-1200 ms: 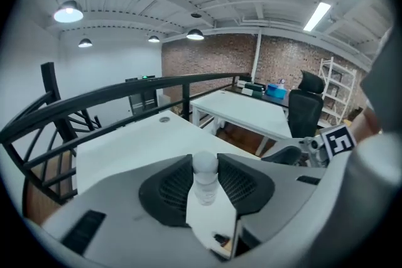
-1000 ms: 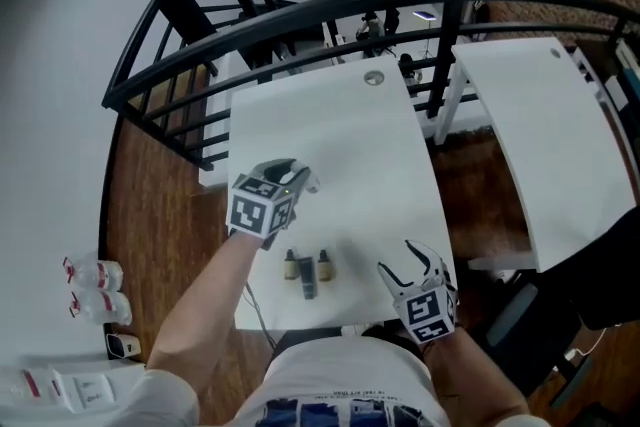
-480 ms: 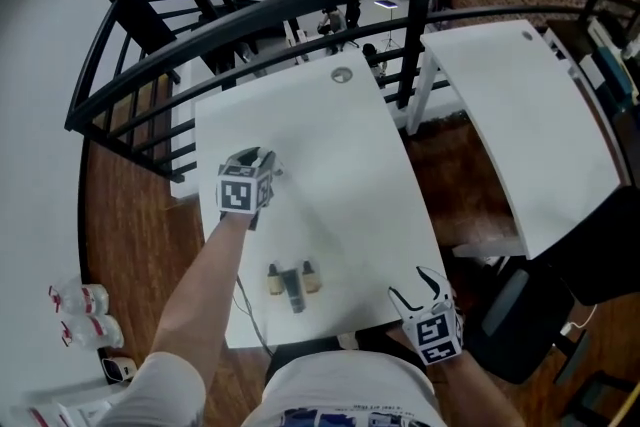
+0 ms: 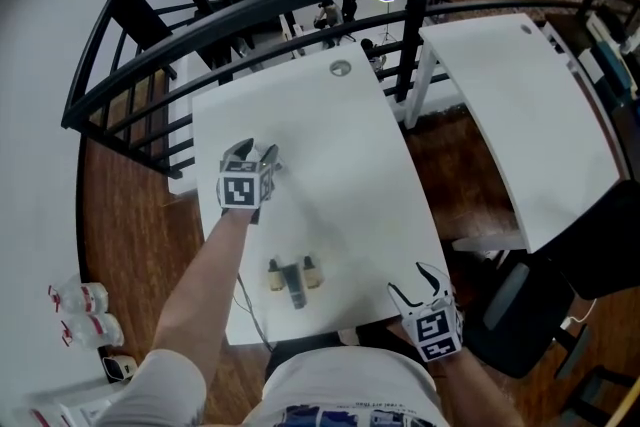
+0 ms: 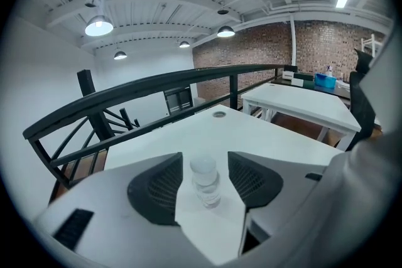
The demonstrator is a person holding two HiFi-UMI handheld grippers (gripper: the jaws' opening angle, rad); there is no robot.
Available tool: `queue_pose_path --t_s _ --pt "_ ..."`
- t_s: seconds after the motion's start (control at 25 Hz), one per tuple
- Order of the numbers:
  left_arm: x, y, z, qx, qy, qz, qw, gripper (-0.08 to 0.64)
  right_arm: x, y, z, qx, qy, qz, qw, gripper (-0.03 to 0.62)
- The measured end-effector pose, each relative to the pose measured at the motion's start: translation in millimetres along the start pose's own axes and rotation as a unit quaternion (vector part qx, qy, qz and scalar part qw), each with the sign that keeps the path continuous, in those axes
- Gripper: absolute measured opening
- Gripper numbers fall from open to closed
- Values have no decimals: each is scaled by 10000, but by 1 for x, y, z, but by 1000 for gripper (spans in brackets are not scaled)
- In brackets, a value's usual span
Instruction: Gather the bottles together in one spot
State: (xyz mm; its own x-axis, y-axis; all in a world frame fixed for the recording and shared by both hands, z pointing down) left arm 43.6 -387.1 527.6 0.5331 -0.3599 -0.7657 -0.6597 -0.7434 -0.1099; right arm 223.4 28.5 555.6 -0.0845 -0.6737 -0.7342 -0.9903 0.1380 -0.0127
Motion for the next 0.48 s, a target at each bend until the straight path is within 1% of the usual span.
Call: queue_pose_path --t_s 0.04,0.12,0.16,0.24,0.36,0.48 --pt "0 -2 2 38 -43 -37 10000 239 -1 -1 1 3 -5 16 10000 304" --pt "0 -5 9 131 -106 -127 9998 241 -2 -2 5 20 -39 67 10000 304" --pt "0 -6 16 193 -143 -160 9996 253 -1 -2 7 32 -60 103 9999 304" --pt "-1 -9 36 356 -274 -159 9989 256 1 -3 13 67 -111 178 9998 304" --pt "-6 -18 81 565 -554 67 9968 259 3 -3 20 202 -240 281 9991 304" --pt "-21 -33 133 604 -723 402 9947 259 5 0 23 416 -377 449 9974 304"
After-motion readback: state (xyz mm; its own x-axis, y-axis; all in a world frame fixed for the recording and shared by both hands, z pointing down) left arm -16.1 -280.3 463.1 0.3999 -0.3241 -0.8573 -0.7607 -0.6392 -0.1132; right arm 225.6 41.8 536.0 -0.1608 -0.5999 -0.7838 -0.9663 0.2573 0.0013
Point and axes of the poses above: the fingertips, and each gripper's own axes: z backward along the fingers, y to its left, x out of its top, the point moved 10 cm from there along z, backward along the fingers, and after that the axes turned 2 degrees about y, right-handed, at the moved point
